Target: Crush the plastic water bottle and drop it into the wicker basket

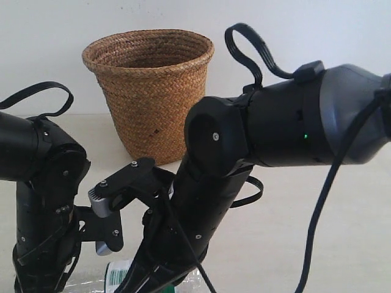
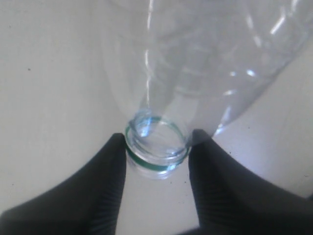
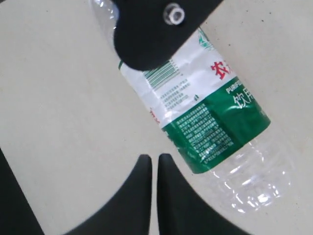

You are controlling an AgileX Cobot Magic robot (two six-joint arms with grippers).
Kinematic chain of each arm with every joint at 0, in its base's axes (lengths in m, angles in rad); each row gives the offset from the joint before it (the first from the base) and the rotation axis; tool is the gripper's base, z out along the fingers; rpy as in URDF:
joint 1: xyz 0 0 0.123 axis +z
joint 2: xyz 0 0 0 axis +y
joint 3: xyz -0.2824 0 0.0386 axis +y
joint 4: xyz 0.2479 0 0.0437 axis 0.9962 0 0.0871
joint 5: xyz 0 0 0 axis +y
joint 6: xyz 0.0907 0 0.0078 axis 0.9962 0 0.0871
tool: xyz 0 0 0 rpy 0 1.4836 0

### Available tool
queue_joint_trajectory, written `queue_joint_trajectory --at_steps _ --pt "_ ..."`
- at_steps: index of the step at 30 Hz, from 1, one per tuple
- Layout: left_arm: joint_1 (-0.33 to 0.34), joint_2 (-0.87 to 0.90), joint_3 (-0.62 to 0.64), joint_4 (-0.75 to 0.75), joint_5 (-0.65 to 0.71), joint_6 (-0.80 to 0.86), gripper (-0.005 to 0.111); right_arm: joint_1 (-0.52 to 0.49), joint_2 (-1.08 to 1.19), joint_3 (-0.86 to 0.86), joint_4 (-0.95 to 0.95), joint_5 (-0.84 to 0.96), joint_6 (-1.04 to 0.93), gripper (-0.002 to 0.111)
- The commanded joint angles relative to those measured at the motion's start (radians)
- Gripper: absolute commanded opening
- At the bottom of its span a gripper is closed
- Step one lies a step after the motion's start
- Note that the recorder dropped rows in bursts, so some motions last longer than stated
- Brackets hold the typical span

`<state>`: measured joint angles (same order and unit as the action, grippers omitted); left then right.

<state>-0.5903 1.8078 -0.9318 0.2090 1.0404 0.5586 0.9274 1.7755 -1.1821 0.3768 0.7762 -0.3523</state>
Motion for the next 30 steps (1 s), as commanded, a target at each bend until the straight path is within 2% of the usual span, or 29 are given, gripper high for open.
queue_joint_trajectory --at_steps 1,18,30 --pt "-0.001 -0.010 -0.003 -0.001 -0.004 -0.012 0.004 0.000 -0.013 0.005 -0.010 0.001 0.006 0.000" --pt "-0.001 -0.010 -0.003 -0.001 -0.004 -0.012 0.004 0.000 -0.002 0.003 -0.063 -0.077 0.045 0.000" --pt "-0.001 -0.010 -0.003 -0.003 -0.004 -0.016 0.004 0.000 0.122 0.003 -0.071 -0.094 0.064 0.000"
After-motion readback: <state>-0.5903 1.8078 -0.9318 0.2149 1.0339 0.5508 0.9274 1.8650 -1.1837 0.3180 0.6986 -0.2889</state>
